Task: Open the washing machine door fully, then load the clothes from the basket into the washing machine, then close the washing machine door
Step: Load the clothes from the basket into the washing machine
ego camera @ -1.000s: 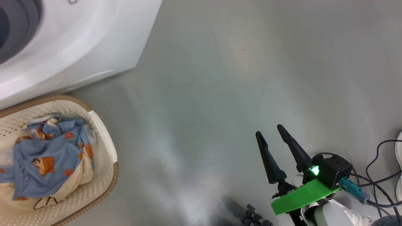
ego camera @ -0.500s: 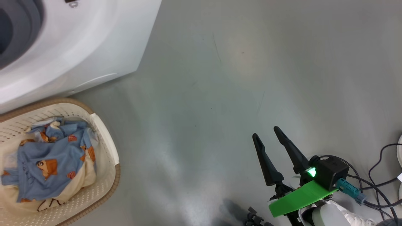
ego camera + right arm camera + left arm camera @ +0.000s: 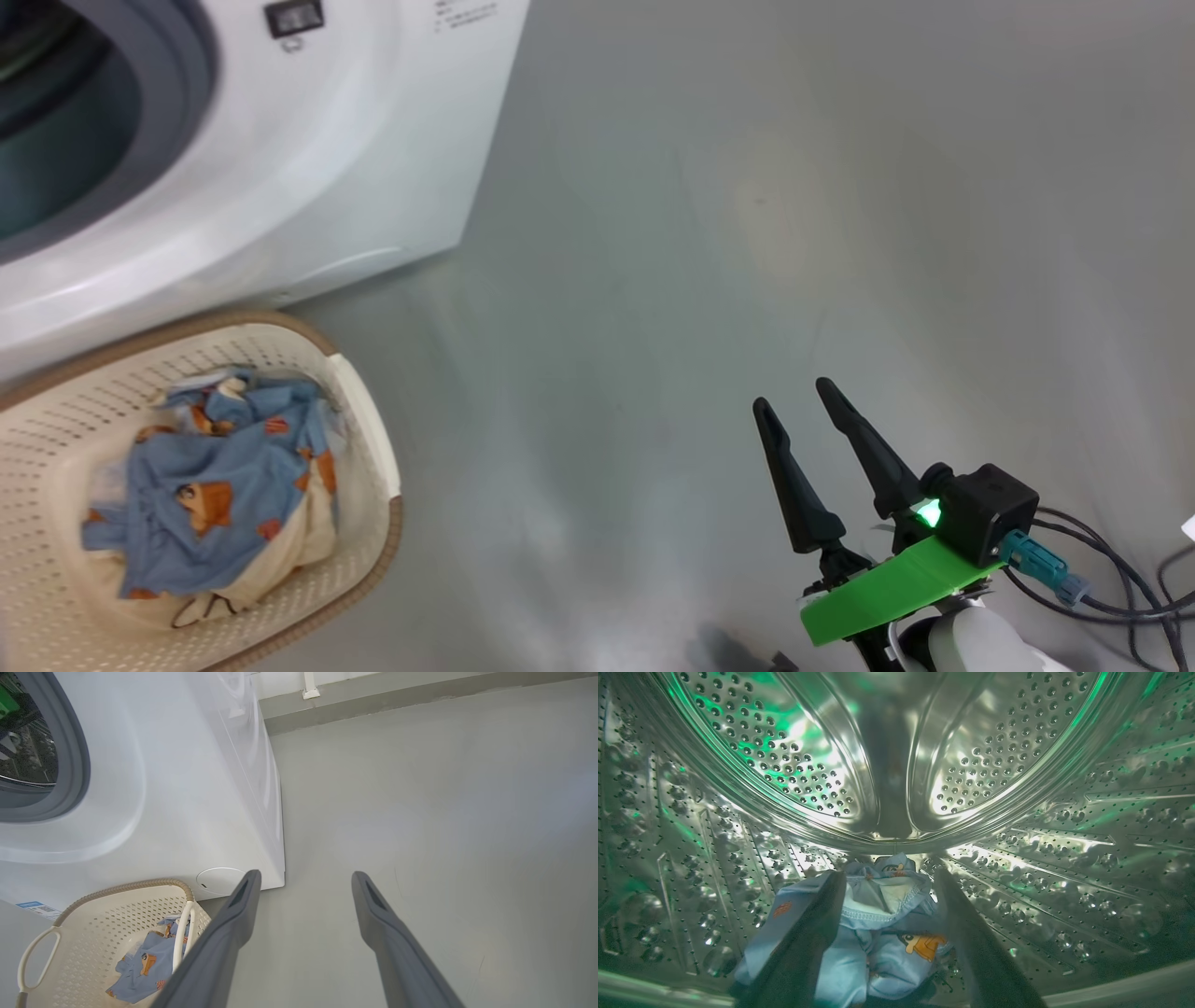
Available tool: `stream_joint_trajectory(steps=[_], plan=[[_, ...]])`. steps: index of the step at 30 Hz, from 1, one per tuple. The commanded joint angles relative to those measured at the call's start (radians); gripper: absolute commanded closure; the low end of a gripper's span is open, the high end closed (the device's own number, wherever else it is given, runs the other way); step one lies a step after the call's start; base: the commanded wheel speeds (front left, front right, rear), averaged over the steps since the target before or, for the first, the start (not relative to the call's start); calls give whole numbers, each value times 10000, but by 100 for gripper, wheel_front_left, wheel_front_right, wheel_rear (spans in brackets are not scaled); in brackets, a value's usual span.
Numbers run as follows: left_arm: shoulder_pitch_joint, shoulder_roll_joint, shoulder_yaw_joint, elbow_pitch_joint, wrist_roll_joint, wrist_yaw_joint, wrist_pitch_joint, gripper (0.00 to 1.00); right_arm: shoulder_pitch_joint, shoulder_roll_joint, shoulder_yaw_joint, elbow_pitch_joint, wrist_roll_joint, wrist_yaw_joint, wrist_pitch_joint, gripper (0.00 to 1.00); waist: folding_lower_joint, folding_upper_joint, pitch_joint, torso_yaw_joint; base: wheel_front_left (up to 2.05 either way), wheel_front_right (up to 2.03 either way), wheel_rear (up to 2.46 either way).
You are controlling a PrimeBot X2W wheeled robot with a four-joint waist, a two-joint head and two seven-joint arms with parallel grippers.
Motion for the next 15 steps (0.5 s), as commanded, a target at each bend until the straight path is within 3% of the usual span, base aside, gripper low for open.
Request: stream_joint_trajectory(steps=[1,9,15], plan=[[280,272,35,-216,-26,66,-110,0,212,-101,148,-139,59,14,-118,0,0,0,-338,286,0,0,0],[1218,-452,366,-948,-392,137,-132,0,260,-101,43,-15,-1,14,-118,0,0,0,-972,859,0,0,0],[2277,-1031,580,-1650,-585,-155,-134,0,295,-101,-173,51,-145,14,-118,0,0,0,-1490,1353,0,0,0]])
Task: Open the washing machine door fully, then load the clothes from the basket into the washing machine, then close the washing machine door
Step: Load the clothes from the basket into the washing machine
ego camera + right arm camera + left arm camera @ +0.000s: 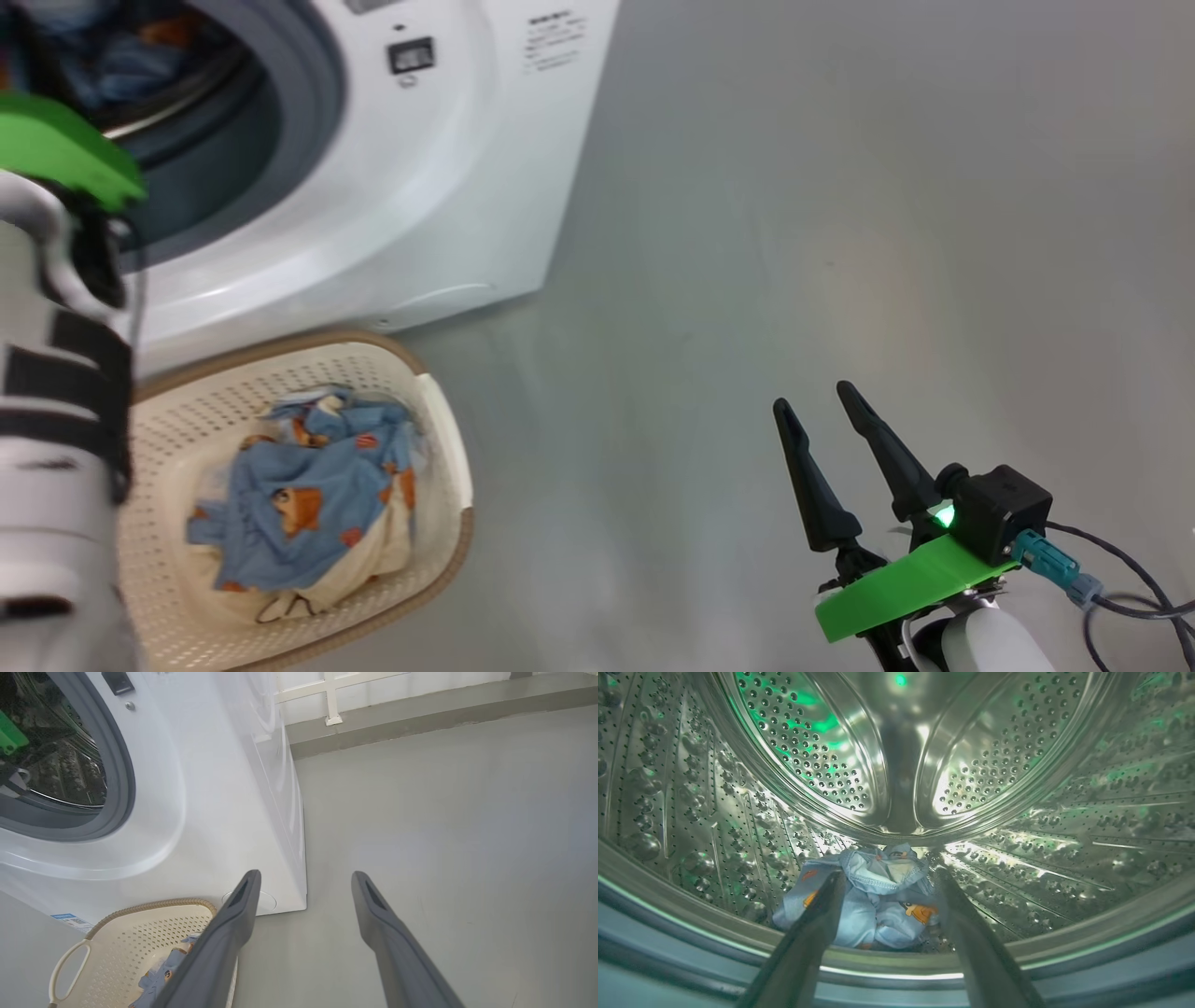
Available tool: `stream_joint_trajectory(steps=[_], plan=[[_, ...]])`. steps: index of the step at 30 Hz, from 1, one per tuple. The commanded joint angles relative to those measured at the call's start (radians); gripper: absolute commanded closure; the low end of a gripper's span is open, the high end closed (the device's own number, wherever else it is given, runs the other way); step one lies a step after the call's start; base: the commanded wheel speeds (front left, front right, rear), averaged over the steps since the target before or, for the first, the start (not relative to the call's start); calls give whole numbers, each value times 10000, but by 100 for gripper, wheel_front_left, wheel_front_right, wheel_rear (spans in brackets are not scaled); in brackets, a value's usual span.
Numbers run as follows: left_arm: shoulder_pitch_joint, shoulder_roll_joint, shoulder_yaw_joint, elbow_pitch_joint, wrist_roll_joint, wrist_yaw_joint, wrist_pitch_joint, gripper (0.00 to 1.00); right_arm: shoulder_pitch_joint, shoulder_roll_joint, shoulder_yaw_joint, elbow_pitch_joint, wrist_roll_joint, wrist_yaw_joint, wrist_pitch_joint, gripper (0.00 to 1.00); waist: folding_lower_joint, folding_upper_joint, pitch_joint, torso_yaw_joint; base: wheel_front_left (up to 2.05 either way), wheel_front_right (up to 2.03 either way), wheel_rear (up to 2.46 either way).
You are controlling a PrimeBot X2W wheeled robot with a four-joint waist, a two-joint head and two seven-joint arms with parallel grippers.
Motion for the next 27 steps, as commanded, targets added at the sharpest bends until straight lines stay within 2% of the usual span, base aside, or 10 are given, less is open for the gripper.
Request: stream_joint_trajectory(steps=[1,8,16,27], plan=[[322,243,139,-409,-10,-87,-59,0,283,-74,144,-169,-103,16,-118,0,0,-1,-439,458,0,0,0],[1770,-407,211,-1502,79,-511,-60,0,395,-119,-142,-124,-229,16,-118,0,0,-1,-1106,1115,0,0,0],[3113,-884,180,-2435,102,-854,-60,0,707,-199,-384,-89,-323,16,-118,0,0,-1,-1715,1543,0,0,0],[6219,-1172,279,-4198,-168,-1135,-60,0,1254,-311,-585,-21,-443,16,-119,0,0,-1,-2825,1779,0,0,0]])
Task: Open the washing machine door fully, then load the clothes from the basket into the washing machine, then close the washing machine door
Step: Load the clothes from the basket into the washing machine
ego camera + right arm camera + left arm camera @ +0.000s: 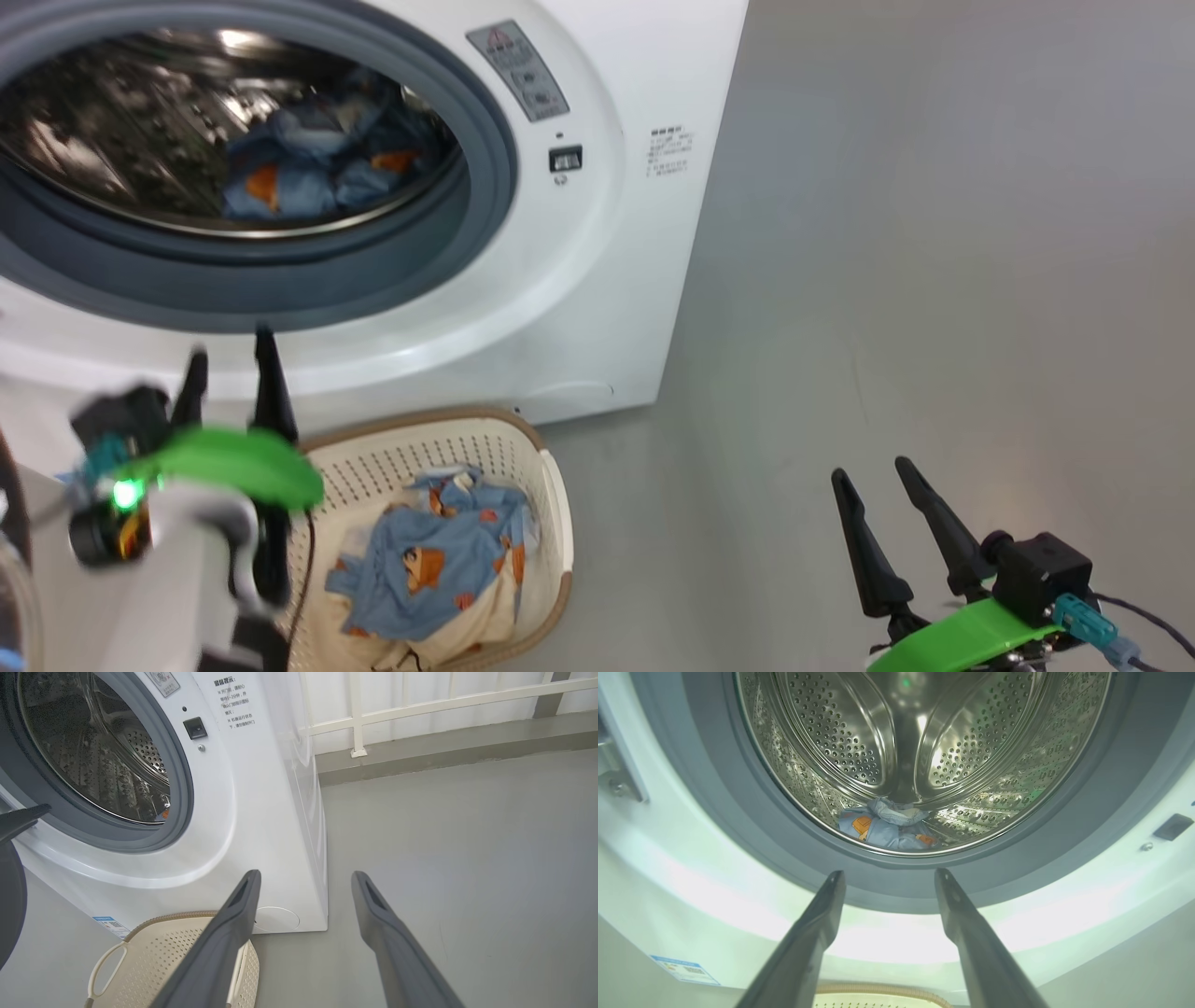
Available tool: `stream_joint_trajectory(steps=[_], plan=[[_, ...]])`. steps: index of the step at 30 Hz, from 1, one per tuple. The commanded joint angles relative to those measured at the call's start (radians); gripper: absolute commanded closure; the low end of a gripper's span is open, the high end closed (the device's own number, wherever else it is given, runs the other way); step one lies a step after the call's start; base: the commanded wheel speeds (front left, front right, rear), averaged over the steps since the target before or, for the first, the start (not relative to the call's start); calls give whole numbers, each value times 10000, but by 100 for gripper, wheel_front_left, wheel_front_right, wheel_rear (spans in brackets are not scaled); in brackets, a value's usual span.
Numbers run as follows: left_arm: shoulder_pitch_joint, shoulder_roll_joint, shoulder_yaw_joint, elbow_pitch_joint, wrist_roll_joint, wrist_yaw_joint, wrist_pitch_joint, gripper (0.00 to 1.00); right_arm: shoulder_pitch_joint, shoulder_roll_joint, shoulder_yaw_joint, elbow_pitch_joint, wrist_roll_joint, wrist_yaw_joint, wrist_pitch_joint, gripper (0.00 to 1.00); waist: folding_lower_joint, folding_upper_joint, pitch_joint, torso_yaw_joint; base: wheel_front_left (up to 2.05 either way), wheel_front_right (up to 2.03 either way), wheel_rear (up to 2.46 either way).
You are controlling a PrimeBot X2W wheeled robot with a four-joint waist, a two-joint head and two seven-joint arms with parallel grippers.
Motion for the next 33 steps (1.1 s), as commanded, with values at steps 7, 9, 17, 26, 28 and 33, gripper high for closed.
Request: stream_joint_trajectory(steps=[7,9,17,26,28,33], plan=[[2394,180,17,-1668,-267,-82,-62,0,501,-100,229,-146,-164,16,-120,0,0,0,-1153,212,0,0,0],[2929,178,-168,-2094,-406,-62,-62,0,611,-122,218,-142,-167,16,-120,0,0,0,-1324,226,0,0,0],[4836,175,-715,-3902,-554,305,-62,0,1043,-190,281,-107,-188,16,-120,0,0,0,-1938,299,0,0,0],[6042,175,-814,-5257,-580,435,-62,0,1264,-313,257,-153,-206,16,-120,0,0,0,-2142,383,0,0,0],[6251,174,-760,-5492,-516,447,-62,0,1285,-340,255,-153,-212,16,-120,0,0,0,-2180,398,0,0,0],[6791,174,-596,-5983,-489,526,-63,0,1376,-375,228,-146,-241,16,-120,0,0,0,-2344,464,0,0,0]])
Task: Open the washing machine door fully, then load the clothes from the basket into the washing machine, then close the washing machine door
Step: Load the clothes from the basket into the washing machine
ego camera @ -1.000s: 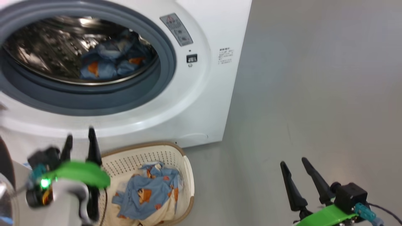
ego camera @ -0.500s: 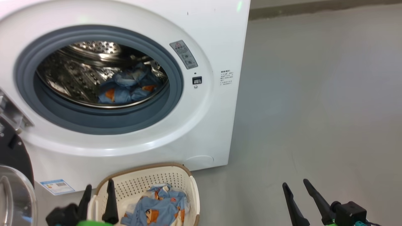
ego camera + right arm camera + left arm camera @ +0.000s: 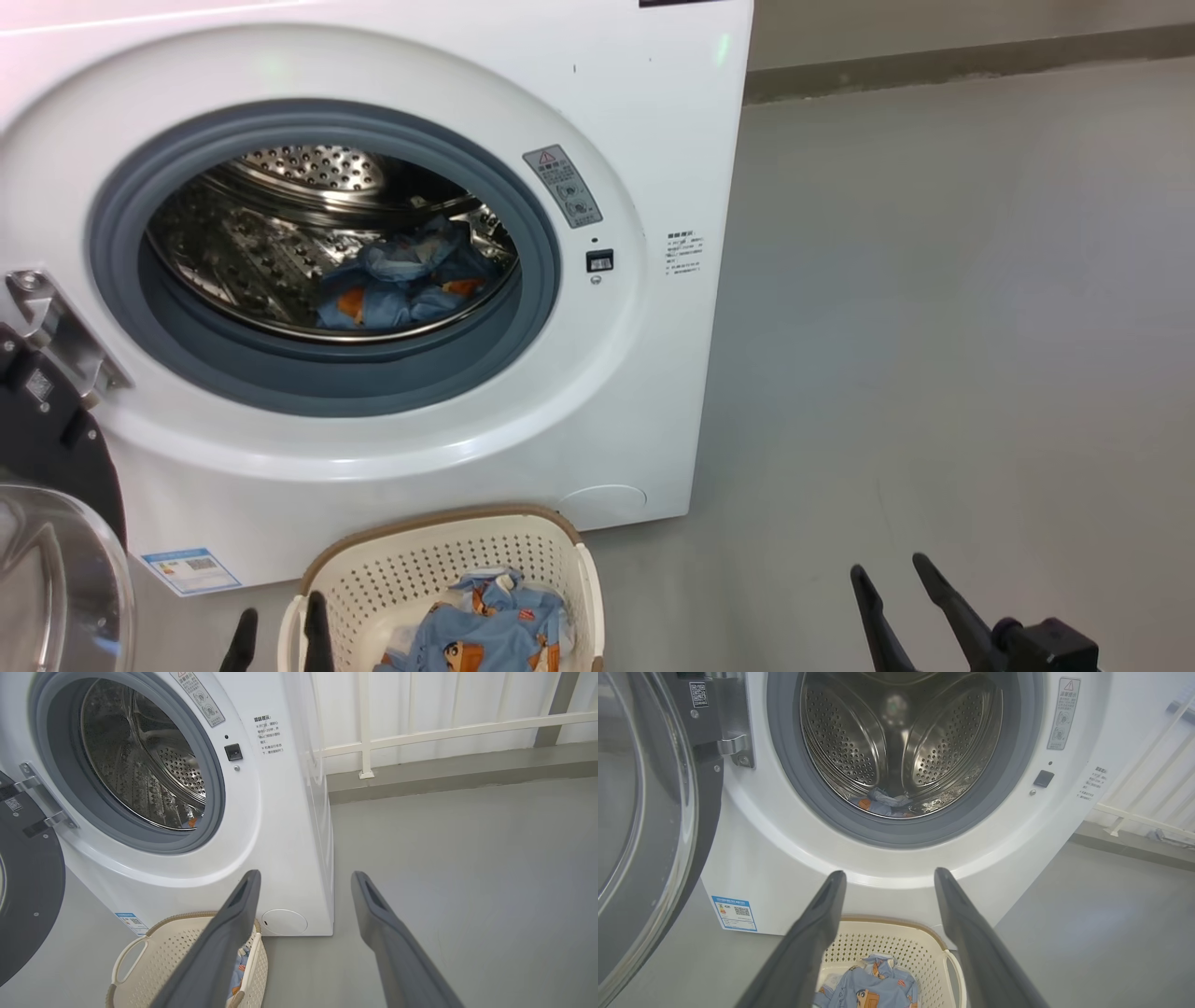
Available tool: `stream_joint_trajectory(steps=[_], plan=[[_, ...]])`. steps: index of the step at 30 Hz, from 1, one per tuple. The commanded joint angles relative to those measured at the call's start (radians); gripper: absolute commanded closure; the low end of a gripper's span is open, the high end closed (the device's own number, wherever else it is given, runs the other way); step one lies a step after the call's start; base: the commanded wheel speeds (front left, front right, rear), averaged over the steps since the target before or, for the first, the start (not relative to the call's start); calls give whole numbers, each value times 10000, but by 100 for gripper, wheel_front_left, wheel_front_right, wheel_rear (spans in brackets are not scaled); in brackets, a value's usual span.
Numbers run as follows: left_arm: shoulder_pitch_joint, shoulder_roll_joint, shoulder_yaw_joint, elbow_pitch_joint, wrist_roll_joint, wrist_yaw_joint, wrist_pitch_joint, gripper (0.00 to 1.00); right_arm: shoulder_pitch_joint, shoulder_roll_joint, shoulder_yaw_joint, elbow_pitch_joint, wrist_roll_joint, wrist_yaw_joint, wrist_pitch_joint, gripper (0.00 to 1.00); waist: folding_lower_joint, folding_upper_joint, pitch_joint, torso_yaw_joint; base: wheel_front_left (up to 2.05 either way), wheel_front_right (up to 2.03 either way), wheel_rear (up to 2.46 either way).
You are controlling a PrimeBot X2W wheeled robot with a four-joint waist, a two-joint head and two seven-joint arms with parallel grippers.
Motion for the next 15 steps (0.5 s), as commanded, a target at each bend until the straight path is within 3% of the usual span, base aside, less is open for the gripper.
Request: stream_joint_trajectory(steps=[1,15], plan=[[-76,111,395,-324,-2,91,-63,0,-6,-104,252,-235,-206,16,-120,0,0,0,-71,36,0,0,0],[756,111,363,-908,-211,191,-63,0,153,-272,129,-258,-481,16,-120,0,0,0,-383,17,0,0,0]])
